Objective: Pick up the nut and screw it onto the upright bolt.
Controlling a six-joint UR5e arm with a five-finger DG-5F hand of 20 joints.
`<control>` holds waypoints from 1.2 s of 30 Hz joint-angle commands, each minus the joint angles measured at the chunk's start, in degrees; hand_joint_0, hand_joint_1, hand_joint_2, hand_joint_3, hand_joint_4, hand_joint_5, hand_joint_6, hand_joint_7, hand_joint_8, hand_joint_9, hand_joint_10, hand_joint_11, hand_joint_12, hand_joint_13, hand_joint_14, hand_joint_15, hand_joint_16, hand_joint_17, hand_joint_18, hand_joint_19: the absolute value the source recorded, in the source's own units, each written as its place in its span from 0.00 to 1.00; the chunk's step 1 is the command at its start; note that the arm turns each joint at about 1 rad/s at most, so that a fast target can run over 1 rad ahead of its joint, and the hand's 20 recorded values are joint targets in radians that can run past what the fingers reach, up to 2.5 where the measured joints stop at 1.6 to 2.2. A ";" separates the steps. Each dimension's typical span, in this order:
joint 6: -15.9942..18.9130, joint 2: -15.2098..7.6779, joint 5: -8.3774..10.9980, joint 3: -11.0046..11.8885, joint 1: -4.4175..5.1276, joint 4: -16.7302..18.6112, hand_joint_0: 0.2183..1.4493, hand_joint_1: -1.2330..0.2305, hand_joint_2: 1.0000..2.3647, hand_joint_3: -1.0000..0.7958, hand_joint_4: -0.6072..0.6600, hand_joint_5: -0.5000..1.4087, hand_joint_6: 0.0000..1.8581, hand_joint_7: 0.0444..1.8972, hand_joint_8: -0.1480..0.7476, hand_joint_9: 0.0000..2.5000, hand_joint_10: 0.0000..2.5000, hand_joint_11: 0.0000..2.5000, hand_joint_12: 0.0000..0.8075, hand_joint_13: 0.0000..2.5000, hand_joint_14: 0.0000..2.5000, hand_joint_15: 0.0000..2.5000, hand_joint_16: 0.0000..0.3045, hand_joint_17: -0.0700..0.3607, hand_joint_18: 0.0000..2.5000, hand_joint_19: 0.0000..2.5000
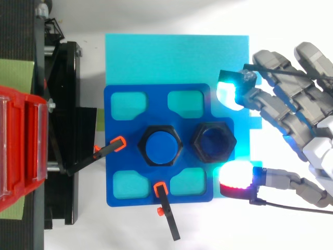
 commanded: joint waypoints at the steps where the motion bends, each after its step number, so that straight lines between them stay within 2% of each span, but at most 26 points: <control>1: -0.02 -0.25 0.12 0.04 0.15 0.12 0.12 0.43 0.00 0.28 0.68 0.13 0.27 0.38 0.53 0.10 0.00 0.00 0.57 0.14 0.00 0.00 0.21 0.49 0.09 0.00; 6: 0.59 -1.83 0.20 0.48 0.33 1.35 0.11 0.43 0.00 0.28 0.69 0.13 0.27 0.38 0.54 0.10 0.00 0.00 0.58 0.14 0.00 0.00 0.21 0.50 0.09 0.00; 13: 0.42 -1.83 0.03 0.57 0.33 1.44 0.06 0.41 0.00 0.28 0.71 0.13 0.27 0.38 0.56 0.10 0.00 0.00 0.62 0.14 0.00 0.00 0.24 0.54 0.11 0.00; 21: 0.68 -2.18 -0.15 0.57 0.42 1.61 0.07 0.39 0.00 0.28 0.71 0.13 0.27 0.38 0.56 0.10 0.00 0.00 0.61 0.14 0.00 0.00 0.23 0.54 0.11 0.00; 28: 0.68 -2.18 -0.85 0.57 -0.20 1.35 0.08 0.38 0.00 0.28 0.72 0.13 0.27 0.41 0.55 0.10 0.00 0.00 0.60 0.14 0.00 0.00 0.23 0.53 0.11 0.00; 36: 0.77 -2.27 -1.20 0.57 -0.20 0.73 0.12 0.38 0.00 0.28 0.72 0.14 0.27 0.44 0.54 0.10 0.00 0.00 0.58 0.14 0.00 0.00 0.22 0.51 0.10 0.00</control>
